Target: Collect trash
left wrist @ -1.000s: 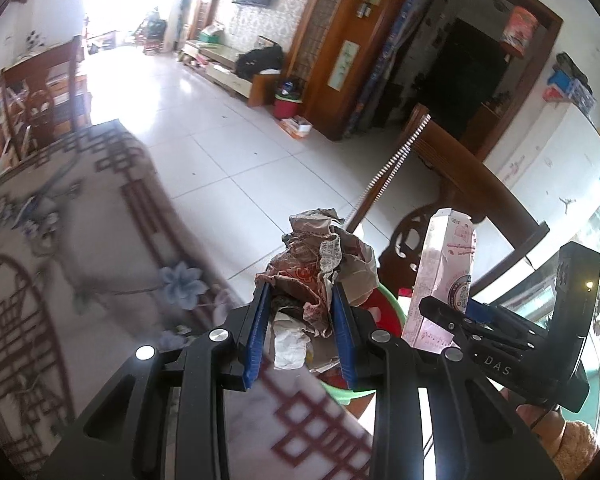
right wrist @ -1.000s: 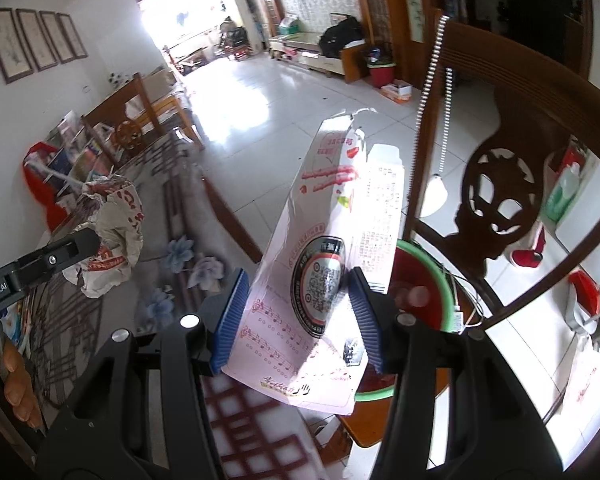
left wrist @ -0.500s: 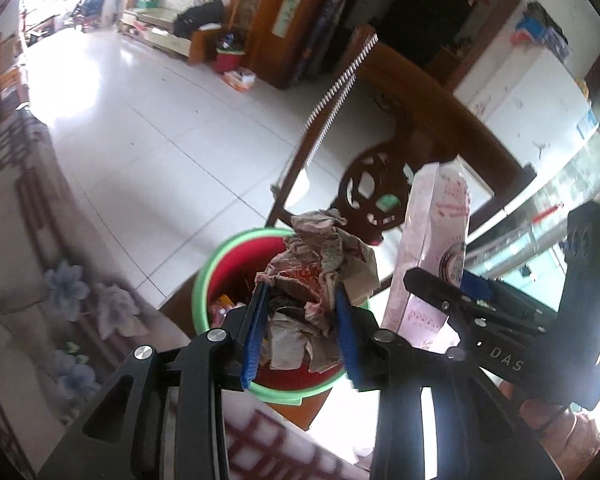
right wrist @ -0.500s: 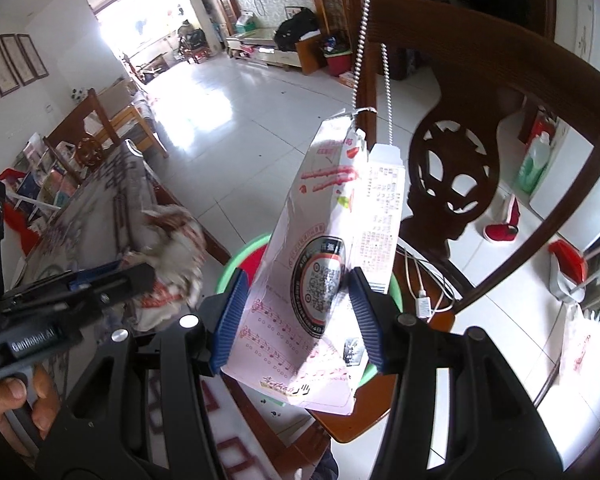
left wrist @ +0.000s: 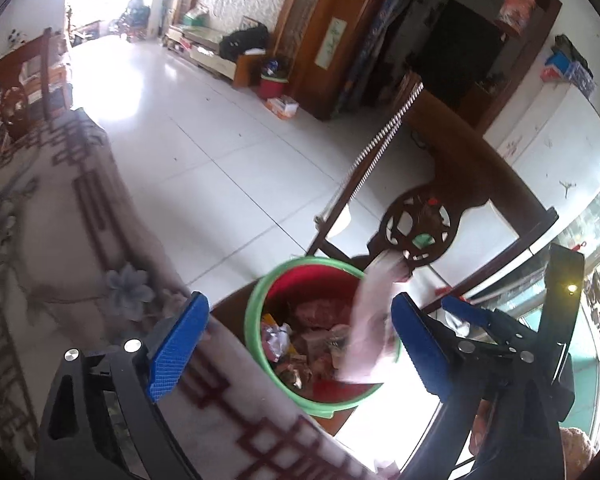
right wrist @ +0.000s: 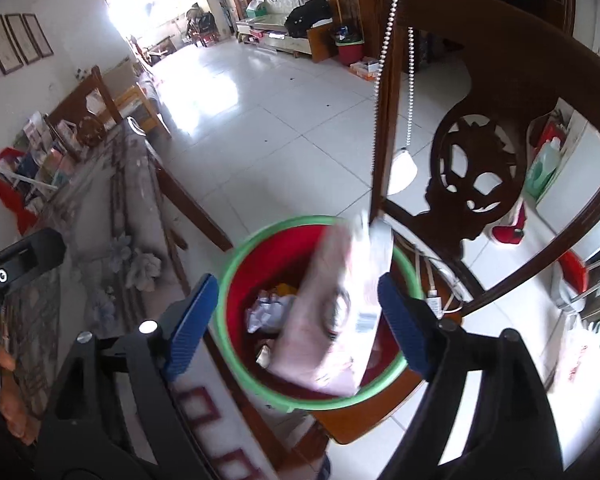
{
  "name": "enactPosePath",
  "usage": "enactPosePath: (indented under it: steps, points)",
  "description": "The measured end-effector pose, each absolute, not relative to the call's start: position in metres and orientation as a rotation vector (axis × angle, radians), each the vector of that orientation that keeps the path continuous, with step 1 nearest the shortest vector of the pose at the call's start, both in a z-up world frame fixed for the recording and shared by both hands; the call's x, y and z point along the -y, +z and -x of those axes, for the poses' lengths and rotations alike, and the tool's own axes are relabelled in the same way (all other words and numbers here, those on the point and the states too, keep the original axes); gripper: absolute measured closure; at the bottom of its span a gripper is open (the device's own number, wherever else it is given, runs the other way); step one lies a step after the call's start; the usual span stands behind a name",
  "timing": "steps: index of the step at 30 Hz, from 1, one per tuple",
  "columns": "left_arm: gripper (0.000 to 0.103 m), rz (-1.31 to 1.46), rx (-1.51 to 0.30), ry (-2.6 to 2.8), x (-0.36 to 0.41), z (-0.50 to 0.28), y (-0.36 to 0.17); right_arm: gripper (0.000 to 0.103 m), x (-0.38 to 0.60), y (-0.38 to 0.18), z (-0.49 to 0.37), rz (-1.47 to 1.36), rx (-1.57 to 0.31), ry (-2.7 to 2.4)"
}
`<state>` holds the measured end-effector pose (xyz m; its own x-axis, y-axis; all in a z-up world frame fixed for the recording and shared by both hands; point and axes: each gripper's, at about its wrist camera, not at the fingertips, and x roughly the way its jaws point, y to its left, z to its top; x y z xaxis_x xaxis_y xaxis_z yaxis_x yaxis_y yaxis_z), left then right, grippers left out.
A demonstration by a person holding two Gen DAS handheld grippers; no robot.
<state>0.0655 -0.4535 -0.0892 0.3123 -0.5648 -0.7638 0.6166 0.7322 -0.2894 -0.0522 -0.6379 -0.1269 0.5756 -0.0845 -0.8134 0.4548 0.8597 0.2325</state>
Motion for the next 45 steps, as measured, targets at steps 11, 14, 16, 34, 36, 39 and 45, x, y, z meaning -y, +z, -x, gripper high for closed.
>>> enactPosePath:
  steps: [11,14,16,34,36,39,45]
  points:
    - [0.008,-0.023,-0.776,-0.640,0.361,-0.056,-0.033,0.005,0.557,-0.069,0.047,-0.379,-0.750,-0.235]
    - [0.008,-0.006,-0.734,-0.600,0.334,-0.053,-0.024,0.005,0.525,-0.049,0.050,-0.341,-0.677,-0.195]
    - [0.008,0.015,-0.700,-0.577,0.311,-0.049,-0.016,0.005,0.506,-0.036,0.053,-0.314,-0.621,-0.177]
    - [0.008,0.021,-0.372,-0.240,0.145,0.006,0.027,0.005,0.330,0.000,0.065,-0.075,-0.388,-0.179]
    - [0.008,0.034,-0.398,-0.273,0.135,0.006,0.025,0.005,0.318,0.001,0.065,-0.074,-0.386,-0.160]
    - [0.008,0.045,-0.413,-0.283,0.121,0.008,0.023,0.005,0.304,0.001,0.066,-0.079,-0.388,-0.143]
    - [0.008,0.043,-0.447,-0.291,0.107,0.007,0.017,0.005,0.290,-0.001,0.070,-0.097,-0.406,-0.144]
